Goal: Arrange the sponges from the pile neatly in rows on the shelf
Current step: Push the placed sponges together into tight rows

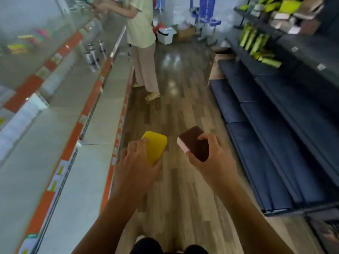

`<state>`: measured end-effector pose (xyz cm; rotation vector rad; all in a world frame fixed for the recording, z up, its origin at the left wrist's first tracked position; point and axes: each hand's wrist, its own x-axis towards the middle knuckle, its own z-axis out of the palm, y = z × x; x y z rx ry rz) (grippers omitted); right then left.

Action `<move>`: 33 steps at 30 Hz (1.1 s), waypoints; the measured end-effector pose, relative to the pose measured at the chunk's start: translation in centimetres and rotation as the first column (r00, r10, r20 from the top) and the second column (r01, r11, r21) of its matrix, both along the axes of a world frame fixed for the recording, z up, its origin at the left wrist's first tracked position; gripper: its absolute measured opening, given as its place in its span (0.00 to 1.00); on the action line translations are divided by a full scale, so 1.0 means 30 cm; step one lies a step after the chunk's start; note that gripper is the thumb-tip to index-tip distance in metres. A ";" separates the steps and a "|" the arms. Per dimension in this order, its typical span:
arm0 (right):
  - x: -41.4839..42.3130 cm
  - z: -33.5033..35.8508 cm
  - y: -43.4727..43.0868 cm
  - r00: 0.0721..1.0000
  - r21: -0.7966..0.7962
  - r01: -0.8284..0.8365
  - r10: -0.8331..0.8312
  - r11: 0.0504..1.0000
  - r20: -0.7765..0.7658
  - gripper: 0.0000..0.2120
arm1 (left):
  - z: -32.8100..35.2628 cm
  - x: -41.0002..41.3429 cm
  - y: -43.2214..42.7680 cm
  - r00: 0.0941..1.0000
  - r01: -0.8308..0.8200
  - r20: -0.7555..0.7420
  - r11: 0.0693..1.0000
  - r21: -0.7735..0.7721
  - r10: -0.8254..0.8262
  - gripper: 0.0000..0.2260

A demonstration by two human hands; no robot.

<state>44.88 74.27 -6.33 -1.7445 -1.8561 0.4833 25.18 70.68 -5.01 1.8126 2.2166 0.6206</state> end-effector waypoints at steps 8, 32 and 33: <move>-0.022 -0.033 0.384 0.993 -0.011 0.120 -0.120 0.993 0.013 0.25 | -0.070 -0.041 0.485 0.992 0.122 0.018 0.993 0.005 -0.122 0.41; 0.106 -0.040 1.352 0.953 -0.043 0.304 -0.303 0.952 0.020 0.24 | -0.084 0.066 1.583 0.945 0.323 -0.058 0.946 0.023 -0.321 0.32; 0.133 -0.043 1.407 0.954 -0.037 0.299 -0.299 0.954 0.009 0.24 | -0.083 0.094 1.636 0.946 0.319 -0.061 0.947 0.027 -0.317 0.32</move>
